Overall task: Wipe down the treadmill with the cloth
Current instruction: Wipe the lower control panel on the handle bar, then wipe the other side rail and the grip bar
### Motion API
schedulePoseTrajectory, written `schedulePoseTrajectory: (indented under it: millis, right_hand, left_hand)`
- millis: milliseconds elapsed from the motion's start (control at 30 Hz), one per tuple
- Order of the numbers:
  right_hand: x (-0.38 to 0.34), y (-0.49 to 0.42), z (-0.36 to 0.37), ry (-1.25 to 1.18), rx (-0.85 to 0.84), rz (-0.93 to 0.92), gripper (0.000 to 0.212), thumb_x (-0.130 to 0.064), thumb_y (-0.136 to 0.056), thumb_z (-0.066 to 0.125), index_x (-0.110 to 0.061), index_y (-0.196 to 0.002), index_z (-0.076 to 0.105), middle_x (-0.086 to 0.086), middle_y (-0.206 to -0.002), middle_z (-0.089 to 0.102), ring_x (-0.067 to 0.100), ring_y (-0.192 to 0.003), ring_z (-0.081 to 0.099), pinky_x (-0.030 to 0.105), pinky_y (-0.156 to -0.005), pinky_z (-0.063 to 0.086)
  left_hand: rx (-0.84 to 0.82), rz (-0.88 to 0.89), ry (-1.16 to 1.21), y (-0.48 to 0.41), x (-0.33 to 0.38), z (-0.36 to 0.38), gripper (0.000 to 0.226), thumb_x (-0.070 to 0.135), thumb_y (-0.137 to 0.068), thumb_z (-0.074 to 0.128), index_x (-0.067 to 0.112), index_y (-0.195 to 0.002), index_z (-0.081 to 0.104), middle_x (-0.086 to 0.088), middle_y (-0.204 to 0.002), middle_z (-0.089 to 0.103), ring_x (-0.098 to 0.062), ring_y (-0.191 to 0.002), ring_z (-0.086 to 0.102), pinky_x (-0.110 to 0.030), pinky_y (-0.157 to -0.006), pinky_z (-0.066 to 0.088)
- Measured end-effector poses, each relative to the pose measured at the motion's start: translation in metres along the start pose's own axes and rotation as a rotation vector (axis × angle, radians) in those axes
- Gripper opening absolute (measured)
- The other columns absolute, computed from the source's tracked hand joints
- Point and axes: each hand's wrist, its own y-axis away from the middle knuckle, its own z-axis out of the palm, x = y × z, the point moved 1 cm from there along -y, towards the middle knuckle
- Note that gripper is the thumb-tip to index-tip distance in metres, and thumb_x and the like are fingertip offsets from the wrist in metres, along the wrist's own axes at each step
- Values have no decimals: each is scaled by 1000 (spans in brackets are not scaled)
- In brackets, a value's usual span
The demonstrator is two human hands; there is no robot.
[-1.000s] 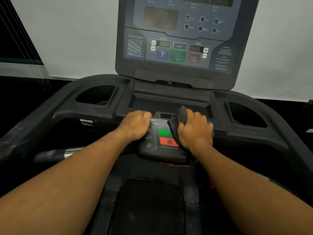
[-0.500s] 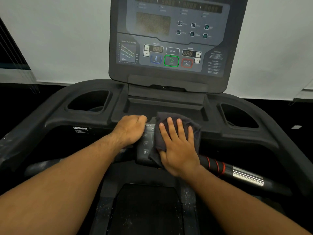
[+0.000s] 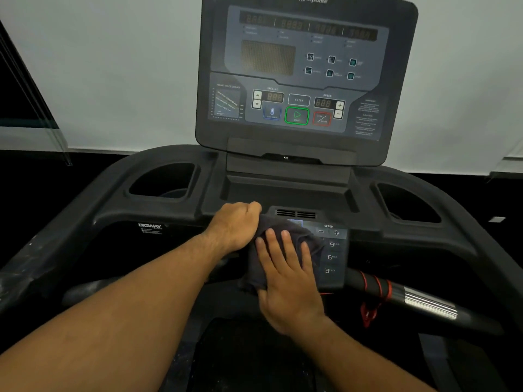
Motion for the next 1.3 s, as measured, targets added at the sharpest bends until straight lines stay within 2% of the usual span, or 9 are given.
schedulePoseTrajectory:
  millis: [133, 233, 333, 400, 567, 800, 967, 1133, 1300]
  right_hand:
    - [23, -26, -15, 23, -22, -19, 70, -50, -90, 29, -24, -154, 16, 0, -163, 12, 25, -150, 0, 54, -117, 1]
    - [28, -58, -22, -1, -37, 89, 68, -50, -92, 21, -30, -154, 2, -3, -164, -4, 24, -148, -15, 54, -116, -13]
    - [23, -86, -30, -26, -27, 211, 63, -49, -91, 20, -31, -151, 18, -1, -158, 20, 30, -148, 0, 59, -115, -11]
    - [13, -90, -32, -29, -3, 254, 62, -48, -89, 20, -27, -146, 30, 0, -153, 31, 29, -146, 12, 60, -116, -4]
    - [-15, -51, -16, -7, 68, 54, 72, -44, -81, 31, -18, -149, 34, 5, -157, 31, 31, -147, 20, 53, -118, 10]
    - [-13, -44, -8, 92, 23, -168, 68, -43, -79, 44, -19, -143, 44, 1, -156, 34, 27, -144, 23, 54, -112, 15]
    - [-18, -115, -35, -171, -24, -64, 60, -50, -86, 18, -17, -107, 63, 5, -118, 65, 25, -117, 54, 40, -111, 21]
    - [-43, -125, -58, -577, -168, -92, 34, -40, -100, 38, -28, -71, 50, -1, -84, 63, 19, -82, 57, 30, -75, 37]
    - [-86, -78, -11, -122, -357, -325, 43, -51, -93, 32, -29, -125, 49, 5, -119, 62, 29, -103, 59, 43, -88, 44]
  left_hand:
    - [-38, 14, -13, 0, -3, -3, 47, 32, -100, 28, 16, -75, 64, -5, -83, 65, -18, -78, 58, -35, -69, 41]
    - [-70, 13, 64, -1, -3, -9, 47, 32, -99, 26, 14, -84, 67, -4, -91, 67, -21, -88, 59, -36, -77, 43]
    - [-113, -18, 214, -2, -8, -20, 43, 33, -100, 27, 18, -118, 63, 8, -116, 59, -13, -111, 52, -29, -96, 37]
    - [-109, -2, 200, 1, -19, -28, 32, 32, -100, 29, 22, -104, 59, 6, -110, 54, -12, -106, 48, -29, -92, 34]
    - [-64, -19, 123, 10, -52, -60, 48, 35, -98, 32, 4, -102, 67, -8, -107, 69, -22, -103, 60, -43, -97, 44]
    - [-107, 27, 35, 30, -83, -89, 34, 36, -95, 32, 21, -85, 60, -12, -96, 69, -28, -95, 63, -45, -91, 47]
    - [-119, 34, -121, 43, -101, -102, 42, 35, -93, 35, 9, -80, 66, -8, -89, 69, -24, -87, 62, -45, -86, 49]
    - [-108, -10, -199, 56, -120, -121, 42, 46, -78, 32, 19, -72, 64, 3, -80, 68, -15, -78, 63, -44, -81, 52]
    - [-348, -52, -420, 75, -128, -110, 27, 44, -72, 54, 31, -96, 61, 9, -97, 65, -13, -90, 63, -33, -81, 53]
